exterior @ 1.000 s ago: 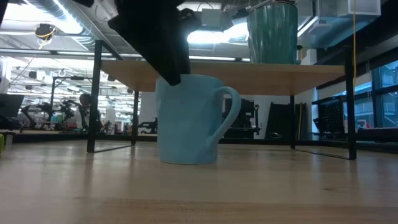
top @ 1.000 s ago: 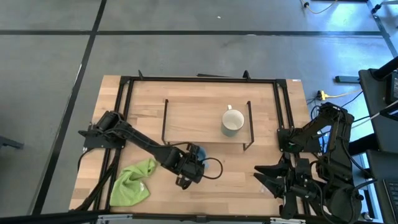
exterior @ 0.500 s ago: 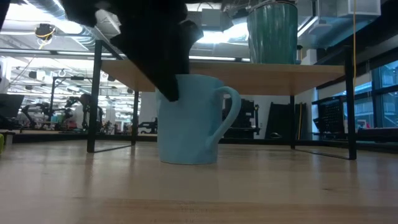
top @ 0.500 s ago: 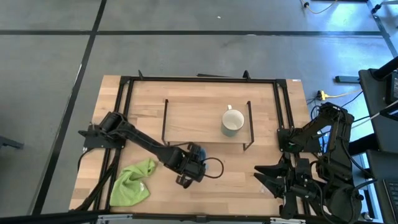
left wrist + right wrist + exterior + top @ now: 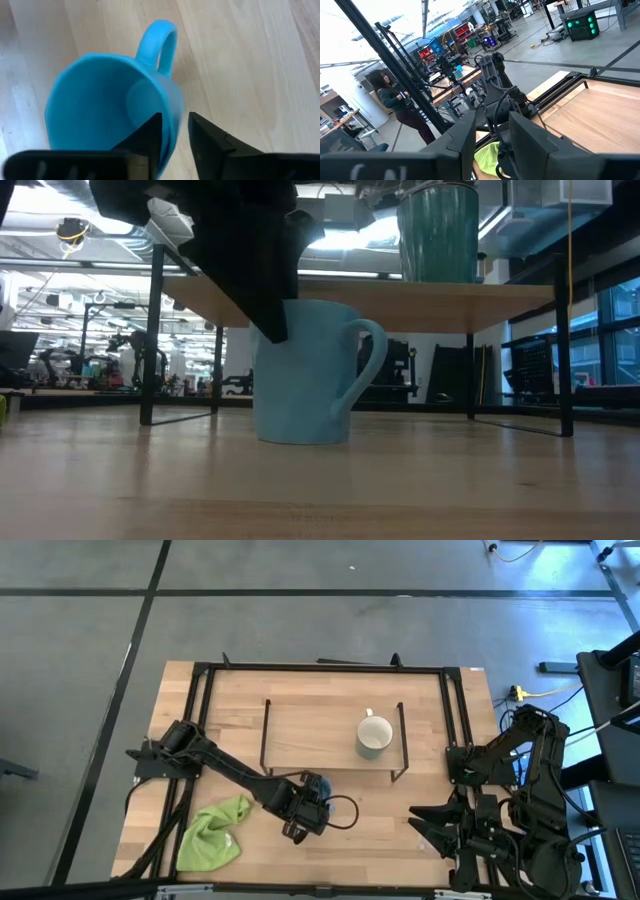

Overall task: Stack small to large cups/mugs on shelf
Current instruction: Put the blue mug on the shelf

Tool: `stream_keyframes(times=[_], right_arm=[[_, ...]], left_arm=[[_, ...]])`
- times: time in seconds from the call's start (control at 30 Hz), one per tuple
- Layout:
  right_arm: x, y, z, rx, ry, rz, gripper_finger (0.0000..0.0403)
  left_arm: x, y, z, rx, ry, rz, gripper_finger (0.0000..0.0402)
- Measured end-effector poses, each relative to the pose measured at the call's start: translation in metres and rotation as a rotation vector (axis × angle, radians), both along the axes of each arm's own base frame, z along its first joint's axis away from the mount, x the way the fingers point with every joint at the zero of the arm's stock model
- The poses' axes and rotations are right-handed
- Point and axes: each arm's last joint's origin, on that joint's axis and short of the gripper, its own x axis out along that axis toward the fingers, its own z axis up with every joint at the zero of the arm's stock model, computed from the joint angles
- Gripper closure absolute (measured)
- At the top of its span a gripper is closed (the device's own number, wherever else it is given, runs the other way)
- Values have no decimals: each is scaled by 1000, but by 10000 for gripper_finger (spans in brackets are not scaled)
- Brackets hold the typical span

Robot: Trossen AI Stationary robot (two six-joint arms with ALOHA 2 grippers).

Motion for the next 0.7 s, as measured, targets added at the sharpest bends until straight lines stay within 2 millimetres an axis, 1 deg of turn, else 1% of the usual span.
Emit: stream_keyframes(times=[0.2, 0.27, 0.33, 0.43, 0.5, 0.57, 0.63, 0.7], right_arm=[[0, 0, 0, 0, 0, 0, 283], [0, 0, 0, 0, 0, 0, 283], [0, 0, 0, 0, 0, 0, 283], [0, 0, 0, -4, 2, 0, 283], [0, 0, -1, -10, 5, -1, 283], [0, 0, -2, -13, 8, -1, 283], [0, -1, -3, -11, 11, -2, 283], [0, -1, -4, -5, 13, -3, 283]], left_arm=[[-1, -2, 0, -10, 0, 7, 372], [-2, -4, 0, -12, 2, 0, 384], [-3, -7, 1, -14, 0, -8, 389], [-5, -10, 3, -17, 1, -14, 386], [-5, -12, 11, -20, 9, -20, 380], [-4, -14, 22, -29, 6, -25, 377], [-3, -17, 37, -38, -4, -31, 378], [-2, -20, 56, -49, -24, -37, 383]])
